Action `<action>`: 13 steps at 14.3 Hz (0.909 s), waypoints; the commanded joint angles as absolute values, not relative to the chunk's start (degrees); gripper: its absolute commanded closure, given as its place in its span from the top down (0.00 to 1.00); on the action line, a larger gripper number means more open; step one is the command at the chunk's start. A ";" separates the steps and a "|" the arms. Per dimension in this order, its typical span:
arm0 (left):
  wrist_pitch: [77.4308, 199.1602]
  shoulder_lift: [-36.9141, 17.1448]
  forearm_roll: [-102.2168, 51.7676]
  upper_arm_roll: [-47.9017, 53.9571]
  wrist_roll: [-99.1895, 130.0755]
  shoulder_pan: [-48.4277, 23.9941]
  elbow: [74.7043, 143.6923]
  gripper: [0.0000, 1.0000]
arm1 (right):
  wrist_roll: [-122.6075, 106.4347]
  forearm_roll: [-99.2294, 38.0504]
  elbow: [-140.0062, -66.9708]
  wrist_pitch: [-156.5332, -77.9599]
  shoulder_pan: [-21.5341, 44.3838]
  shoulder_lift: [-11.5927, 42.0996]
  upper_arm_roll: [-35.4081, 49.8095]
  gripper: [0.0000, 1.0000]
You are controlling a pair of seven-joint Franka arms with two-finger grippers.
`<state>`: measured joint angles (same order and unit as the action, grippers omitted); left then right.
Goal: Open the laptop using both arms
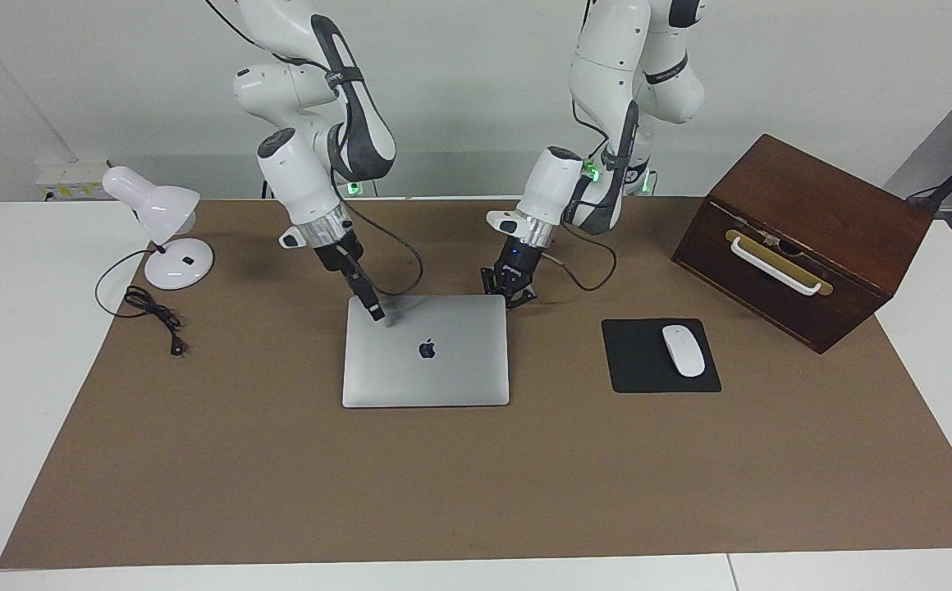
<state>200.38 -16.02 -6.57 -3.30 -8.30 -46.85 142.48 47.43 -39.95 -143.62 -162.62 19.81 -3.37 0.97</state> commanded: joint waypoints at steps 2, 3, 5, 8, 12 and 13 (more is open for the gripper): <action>200.92 -19.60 -5.36 -3.87 -9.23 -45.88 141.06 0.00 | 44.91 -41.57 -140.81 -163.65 18.19 -1.50 1.49 1.00; 200.92 -19.60 -5.36 -3.87 -9.23 -45.88 141.06 0.00 | 44.91 -41.57 -140.02 -163.65 18.19 -1.15 1.49 1.00; 200.92 -19.69 -5.36 -3.87 -9.23 -45.88 141.06 0.00 | 44.91 -41.66 -138.61 -163.74 18.11 -0.27 1.49 1.00; 200.92 -19.69 -5.36 -3.87 -9.23 -45.88 141.06 0.00 | 44.91 -41.66 -136.94 -165.13 17.41 0.79 1.58 1.00; 200.92 -19.69 -5.36 -4.04 -9.23 -45.88 141.06 0.00 | 44.91 -41.66 -134.04 -167.95 17.40 2.63 1.58 1.00; 200.92 -19.69 -5.36 -4.04 -9.23 -45.88 141.06 0.00 | 44.91 -41.66 -132.55 -168.13 17.40 3.25 1.50 1.00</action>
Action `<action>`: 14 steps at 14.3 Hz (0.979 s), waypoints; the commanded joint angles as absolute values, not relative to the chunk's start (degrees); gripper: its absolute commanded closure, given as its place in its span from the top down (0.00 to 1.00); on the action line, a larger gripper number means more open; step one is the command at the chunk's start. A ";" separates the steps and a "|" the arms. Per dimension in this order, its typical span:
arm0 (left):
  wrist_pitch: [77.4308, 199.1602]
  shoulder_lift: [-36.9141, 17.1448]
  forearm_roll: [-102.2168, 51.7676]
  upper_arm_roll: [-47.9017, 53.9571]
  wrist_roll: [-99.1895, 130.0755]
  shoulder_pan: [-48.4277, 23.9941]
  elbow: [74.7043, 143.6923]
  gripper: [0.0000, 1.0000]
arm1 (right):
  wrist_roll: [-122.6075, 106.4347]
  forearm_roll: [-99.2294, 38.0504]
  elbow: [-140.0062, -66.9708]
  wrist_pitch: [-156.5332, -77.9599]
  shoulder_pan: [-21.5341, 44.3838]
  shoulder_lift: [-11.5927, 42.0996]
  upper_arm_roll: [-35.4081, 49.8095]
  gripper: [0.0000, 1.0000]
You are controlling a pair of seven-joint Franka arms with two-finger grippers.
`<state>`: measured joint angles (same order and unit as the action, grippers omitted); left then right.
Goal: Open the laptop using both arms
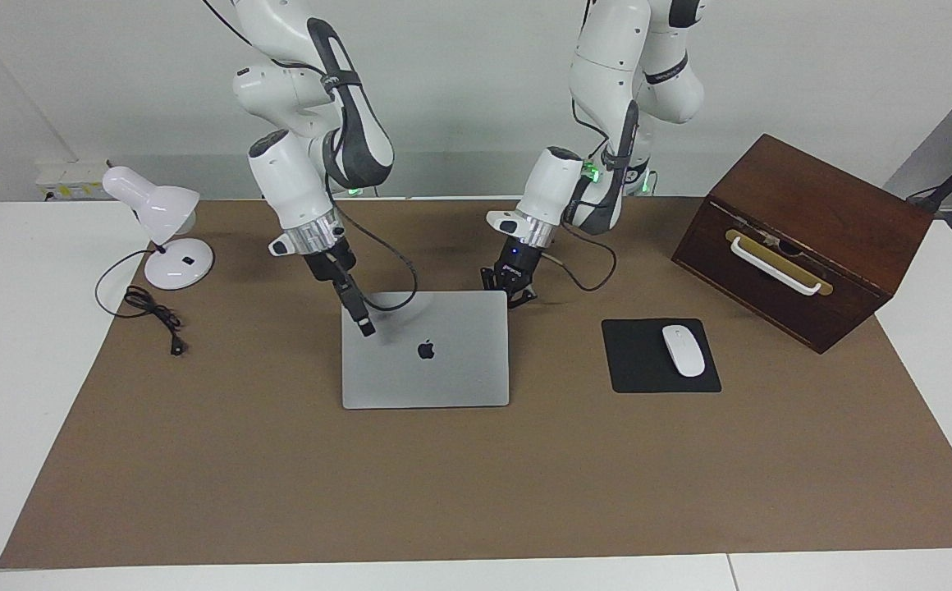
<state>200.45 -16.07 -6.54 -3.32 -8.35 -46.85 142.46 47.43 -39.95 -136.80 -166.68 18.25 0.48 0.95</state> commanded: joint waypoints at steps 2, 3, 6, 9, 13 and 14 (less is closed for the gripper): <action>200.92 -19.69 -5.36 -4.04 -9.23 -45.88 141.06 0.00 | 45.09 -41.75 -129.74 -168.22 17.49 4.56 1.58 1.00; 200.92 -19.69 -5.36 -4.04 -9.23 -45.88 140.98 0.00 | 45.09 -41.75 -128.51 -168.31 17.40 5.18 1.50 1.00; 200.92 -20.30 -5.45 -4.04 -9.23 -45.88 140.98 0.00 | 45.17 -41.75 -125.78 -168.66 17.32 6.50 1.49 1.00; 200.92 -20.30 -5.45 -4.04 -9.23 -45.88 140.98 0.00 | 45.26 -41.75 -122.71 -169.54 17.05 7.99 1.49 1.00; 200.92 -20.48 -5.45 -4.04 -9.23 -45.88 140.89 0.00 | 45.26 -41.75 -118.39 -169.54 16.35 9.93 1.49 1.00; 200.92 -20.48 -5.45 -4.04 -9.23 -45.88 140.89 0.00 | 45.09 -41.66 -117.78 -169.54 16.26 10.19 1.49 1.00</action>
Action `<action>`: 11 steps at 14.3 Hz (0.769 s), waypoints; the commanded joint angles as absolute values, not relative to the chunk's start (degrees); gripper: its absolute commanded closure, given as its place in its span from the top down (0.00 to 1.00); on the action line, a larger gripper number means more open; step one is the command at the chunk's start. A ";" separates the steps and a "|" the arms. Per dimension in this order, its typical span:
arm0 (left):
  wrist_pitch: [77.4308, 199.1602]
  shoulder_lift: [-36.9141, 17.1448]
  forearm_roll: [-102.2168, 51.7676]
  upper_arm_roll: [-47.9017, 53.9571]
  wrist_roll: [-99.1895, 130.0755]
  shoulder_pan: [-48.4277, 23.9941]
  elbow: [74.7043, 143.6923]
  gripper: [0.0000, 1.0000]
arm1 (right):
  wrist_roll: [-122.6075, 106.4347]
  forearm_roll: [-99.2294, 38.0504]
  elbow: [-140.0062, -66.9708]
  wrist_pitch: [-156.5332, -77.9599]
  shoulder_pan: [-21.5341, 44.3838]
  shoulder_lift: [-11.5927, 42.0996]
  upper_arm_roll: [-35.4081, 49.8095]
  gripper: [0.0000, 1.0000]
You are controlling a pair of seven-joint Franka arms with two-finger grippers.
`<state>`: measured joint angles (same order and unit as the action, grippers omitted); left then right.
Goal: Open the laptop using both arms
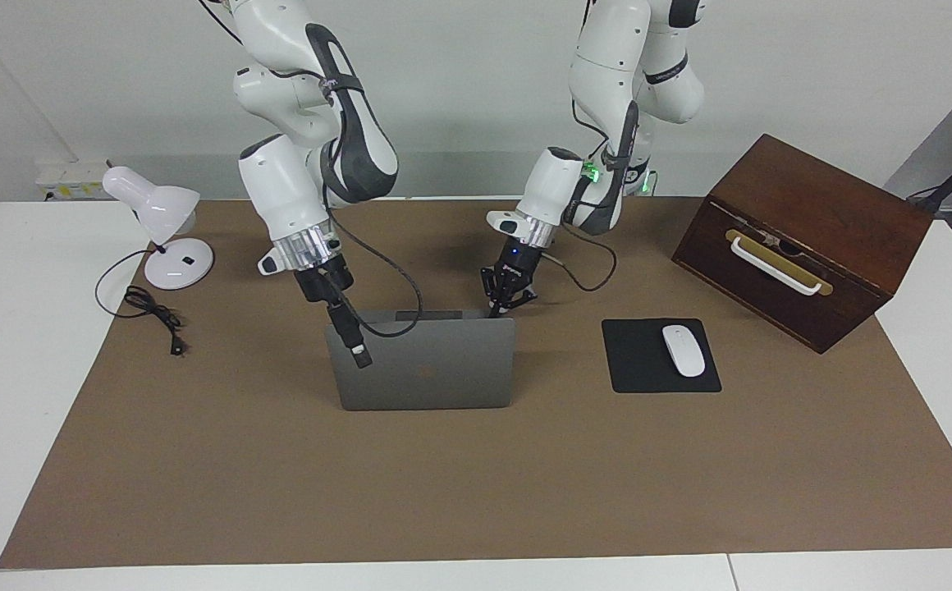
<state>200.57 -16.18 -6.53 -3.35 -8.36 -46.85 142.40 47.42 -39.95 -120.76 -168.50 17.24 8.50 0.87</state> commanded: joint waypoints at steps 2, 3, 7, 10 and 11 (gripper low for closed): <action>200.92 -20.48 -5.36 -4.04 -9.23 -45.88 140.89 0.00 | 45.00 -41.66 -116.55 -169.54 15.91 10.72 1.49 1.00; 200.92 -20.48 -5.45 -4.04 -9.23 -45.88 140.89 0.00 | 45.00 -41.66 -115.93 -169.54 15.65 10.90 1.49 1.00; 200.92 -20.48 -5.36 -4.04 -9.23 -45.88 140.89 0.00 | 44.91 -41.66 -113.82 -169.45 14.77 11.95 1.49 1.00; 200.92 -20.48 -5.36 -4.04 -9.23 -45.88 140.89 0.00 | 44.91 -41.66 -112.33 -169.45 14.50 13.27 1.49 1.00; 200.92 -20.48 -5.45 -4.04 -9.23 -45.88 140.89 0.00 | 44.91 -41.66 -111.63 -169.45 14.50 13.79 1.49 1.00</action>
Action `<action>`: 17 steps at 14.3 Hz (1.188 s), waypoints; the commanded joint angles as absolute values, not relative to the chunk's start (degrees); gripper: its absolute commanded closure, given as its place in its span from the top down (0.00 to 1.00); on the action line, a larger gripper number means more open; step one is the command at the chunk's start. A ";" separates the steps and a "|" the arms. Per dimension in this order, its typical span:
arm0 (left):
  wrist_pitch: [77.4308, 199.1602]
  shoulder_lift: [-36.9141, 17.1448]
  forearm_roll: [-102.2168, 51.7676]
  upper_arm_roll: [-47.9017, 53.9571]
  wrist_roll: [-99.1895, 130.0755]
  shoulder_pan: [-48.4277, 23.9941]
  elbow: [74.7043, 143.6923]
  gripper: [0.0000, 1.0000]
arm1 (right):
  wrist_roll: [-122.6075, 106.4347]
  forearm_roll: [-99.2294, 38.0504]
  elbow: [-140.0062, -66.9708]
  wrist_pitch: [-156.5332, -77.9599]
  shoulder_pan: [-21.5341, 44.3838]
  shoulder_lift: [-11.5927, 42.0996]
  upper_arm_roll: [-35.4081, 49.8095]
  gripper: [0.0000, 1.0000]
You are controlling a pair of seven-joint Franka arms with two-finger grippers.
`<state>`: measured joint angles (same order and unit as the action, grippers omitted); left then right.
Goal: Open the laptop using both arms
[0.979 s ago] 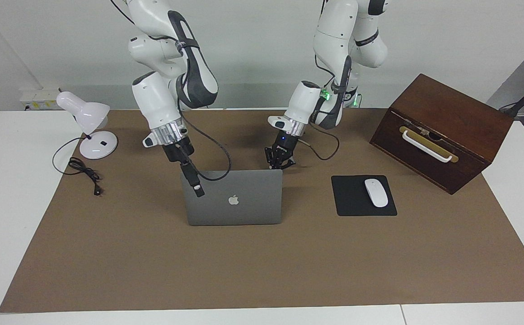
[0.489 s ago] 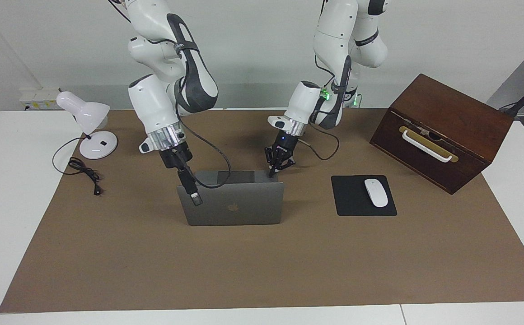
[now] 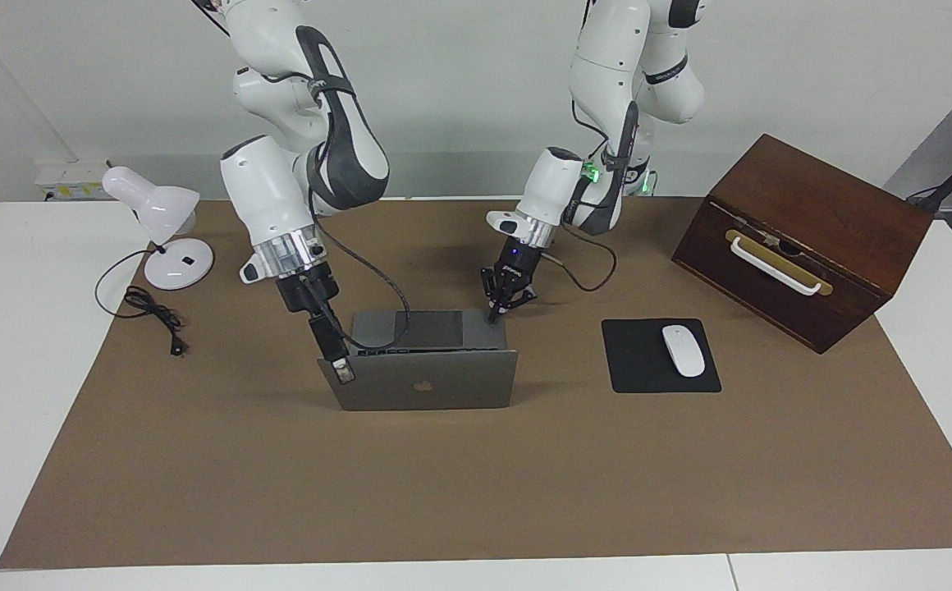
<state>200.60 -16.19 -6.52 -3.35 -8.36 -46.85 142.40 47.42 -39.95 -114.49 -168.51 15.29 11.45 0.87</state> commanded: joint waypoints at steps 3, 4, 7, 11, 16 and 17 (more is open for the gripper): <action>200.92 -20.48 -5.45 -4.04 -9.23 -45.88 140.89 0.00 | 45.00 -41.57 -110.31 -169.19 14.41 14.06 1.49 1.00; 200.92 -20.48 -5.45 -4.04 -9.23 -45.88 140.89 0.00 | 45.17 -41.66 -109.52 -167.88 14.41 14.06 1.49 1.00; 200.92 -20.48 -5.36 -4.04 -9.23 -45.88 140.89 0.00 | 46.31 -41.75 -109.16 -161.83 14.50 11.44 1.23 1.00; 200.92 -20.48 -6.59 -3.96 -8.97 -45.79 139.23 0.00 | 50.00 -41.66 -109.95 -149.80 12.66 4.94 0.70 1.00; 200.74 -19.60 -9.49 -3.95 -6.86 -45.79 137.38 0.00 | 47.48 -38.16 -110.74 -142.12 7.48 -1.49 0.53 1.00; 200.74 -19.34 -9.58 -3.96 -5.81 -45.70 137.20 0.00 | 44.94 -37.54 -109.96 -142.12 6.17 -1.41 0.53 1.00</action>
